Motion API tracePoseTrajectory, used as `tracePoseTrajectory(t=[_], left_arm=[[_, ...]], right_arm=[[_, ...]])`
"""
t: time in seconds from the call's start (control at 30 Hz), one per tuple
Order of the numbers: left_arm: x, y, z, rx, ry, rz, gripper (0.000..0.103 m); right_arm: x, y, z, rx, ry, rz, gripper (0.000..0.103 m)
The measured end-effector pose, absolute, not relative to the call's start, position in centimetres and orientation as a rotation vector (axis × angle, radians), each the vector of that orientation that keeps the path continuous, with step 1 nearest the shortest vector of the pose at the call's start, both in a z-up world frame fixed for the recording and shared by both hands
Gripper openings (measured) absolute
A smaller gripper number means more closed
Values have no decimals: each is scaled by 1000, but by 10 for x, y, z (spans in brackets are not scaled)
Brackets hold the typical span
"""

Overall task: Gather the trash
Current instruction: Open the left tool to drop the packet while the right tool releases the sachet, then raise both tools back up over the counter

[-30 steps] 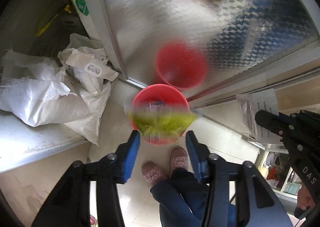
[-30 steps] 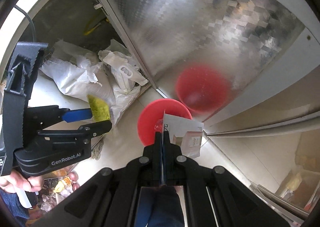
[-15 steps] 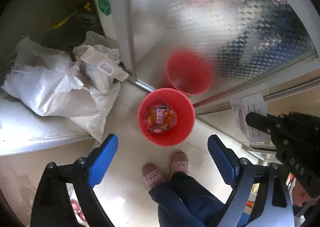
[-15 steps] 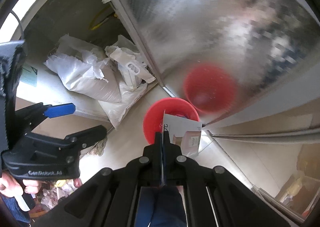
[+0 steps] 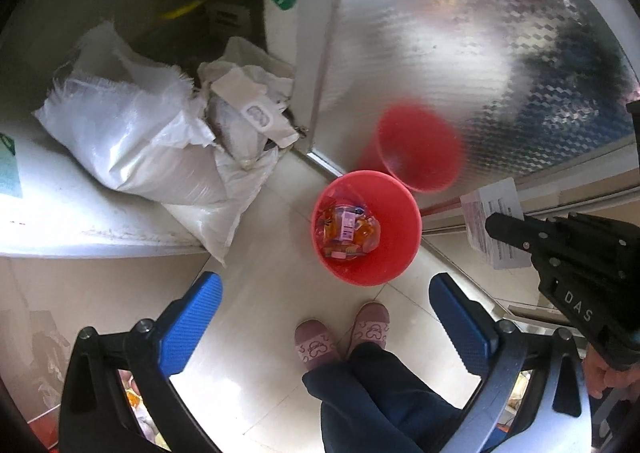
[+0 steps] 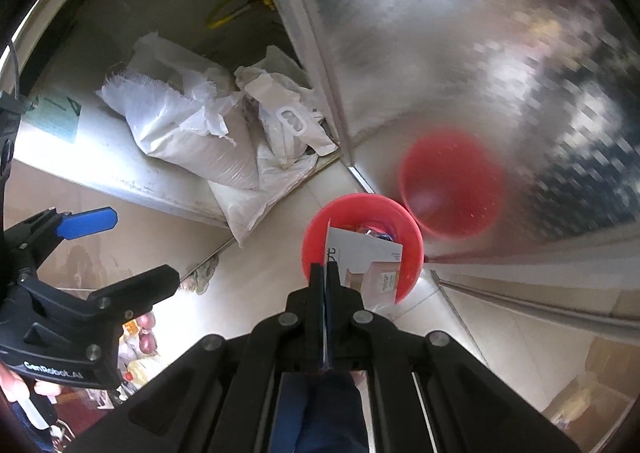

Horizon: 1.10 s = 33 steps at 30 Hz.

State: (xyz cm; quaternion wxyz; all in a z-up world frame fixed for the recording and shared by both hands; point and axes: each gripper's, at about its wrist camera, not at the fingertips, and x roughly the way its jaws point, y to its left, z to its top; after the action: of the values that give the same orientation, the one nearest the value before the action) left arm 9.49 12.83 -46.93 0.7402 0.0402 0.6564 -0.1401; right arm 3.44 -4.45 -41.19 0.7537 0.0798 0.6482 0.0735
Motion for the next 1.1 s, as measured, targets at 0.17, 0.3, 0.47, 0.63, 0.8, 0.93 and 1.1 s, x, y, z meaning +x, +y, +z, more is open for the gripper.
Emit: tracePoseTrajectory(t=[0.17, 0.3, 0.47, 0.63, 0.8, 0.93, 1.1], left_arm=[[93, 130, -476, 85, 1459, -290, 103], [91, 130, -477, 75, 1460, -273, 103], [88, 130, -471, 73, 1454, -265, 103], [79, 135, -440, 102, 1426, -263, 103], [72, 149, -382, 75, 1379, -242, 103], [68, 153, -320, 82, 1307, -245, 103], [66, 157, -247, 67, 1208, -231, 103]], right_arm=[[35, -41, -416, 144, 1421, 152, 1], [33, -41, -418, 102, 1415, 131, 28], [31, -43, -412, 114, 1414, 148, 55], [27, -39, -388, 87, 1402, 129, 76], [20, -36, -331, 70, 1330, 113, 88], [21, -38, -281, 95, 1299, 118, 98], [23, -41, -211, 95, 1243, 129, 102]])
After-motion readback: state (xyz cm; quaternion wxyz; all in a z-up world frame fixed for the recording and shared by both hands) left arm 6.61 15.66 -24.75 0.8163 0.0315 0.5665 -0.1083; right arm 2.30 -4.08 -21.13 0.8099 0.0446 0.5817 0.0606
